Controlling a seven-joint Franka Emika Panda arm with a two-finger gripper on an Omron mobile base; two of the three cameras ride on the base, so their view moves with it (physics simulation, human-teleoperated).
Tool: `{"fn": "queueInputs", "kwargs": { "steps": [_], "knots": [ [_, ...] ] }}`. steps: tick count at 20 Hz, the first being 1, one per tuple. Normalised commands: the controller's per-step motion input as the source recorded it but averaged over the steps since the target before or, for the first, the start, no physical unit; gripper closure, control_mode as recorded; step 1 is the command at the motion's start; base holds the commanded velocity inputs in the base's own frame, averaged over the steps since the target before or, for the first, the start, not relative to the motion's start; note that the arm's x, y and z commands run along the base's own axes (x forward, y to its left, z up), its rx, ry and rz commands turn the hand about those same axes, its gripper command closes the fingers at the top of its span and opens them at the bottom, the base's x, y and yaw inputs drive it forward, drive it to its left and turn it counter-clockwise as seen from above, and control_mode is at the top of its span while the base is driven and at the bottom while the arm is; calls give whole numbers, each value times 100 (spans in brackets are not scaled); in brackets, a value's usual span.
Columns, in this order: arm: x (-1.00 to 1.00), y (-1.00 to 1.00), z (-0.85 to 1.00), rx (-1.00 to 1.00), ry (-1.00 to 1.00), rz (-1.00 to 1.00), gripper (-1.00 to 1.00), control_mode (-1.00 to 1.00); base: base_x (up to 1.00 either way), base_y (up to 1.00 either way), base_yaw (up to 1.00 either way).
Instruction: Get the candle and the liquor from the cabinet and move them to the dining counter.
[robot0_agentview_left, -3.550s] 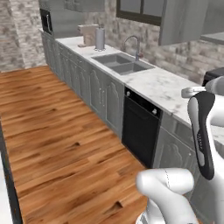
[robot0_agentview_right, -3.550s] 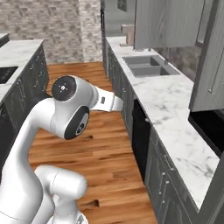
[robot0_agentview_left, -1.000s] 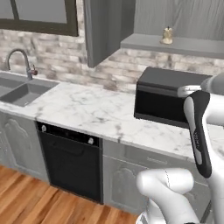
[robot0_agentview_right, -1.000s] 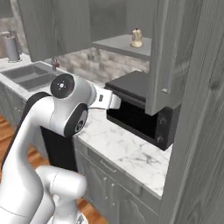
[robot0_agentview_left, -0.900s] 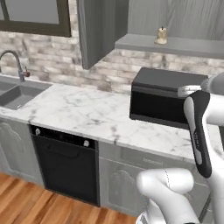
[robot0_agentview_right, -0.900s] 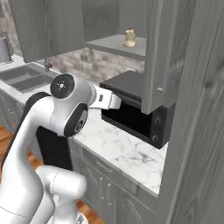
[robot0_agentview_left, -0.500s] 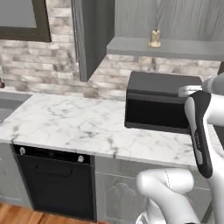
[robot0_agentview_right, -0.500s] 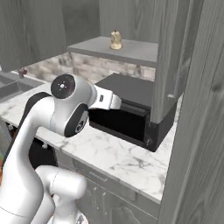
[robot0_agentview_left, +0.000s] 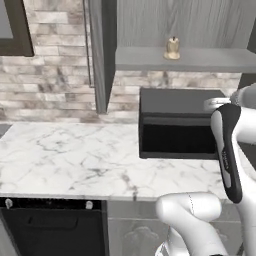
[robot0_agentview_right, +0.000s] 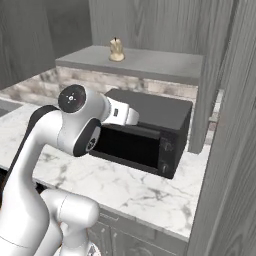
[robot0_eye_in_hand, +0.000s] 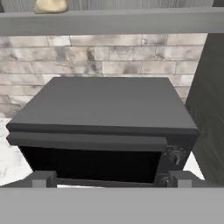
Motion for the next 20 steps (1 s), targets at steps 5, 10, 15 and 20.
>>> {"fn": "queueInputs", "kwargs": {
  "steps": [5, 10, 15, 20],
  "knots": [
    [0, 0, 0, 0, 0, 0, -100, 100, 46, 43, -36],
    [0, 0, 0, 0, 0, 0, -100, 100, 47, 59, -39],
    [0, 0, 0, 0, 0, 0, -100, 100, 54, 61, -35],
    [36, 4, -2, 0, 7, -4, -100, -100, 25, 11, -8]
  ]
}}
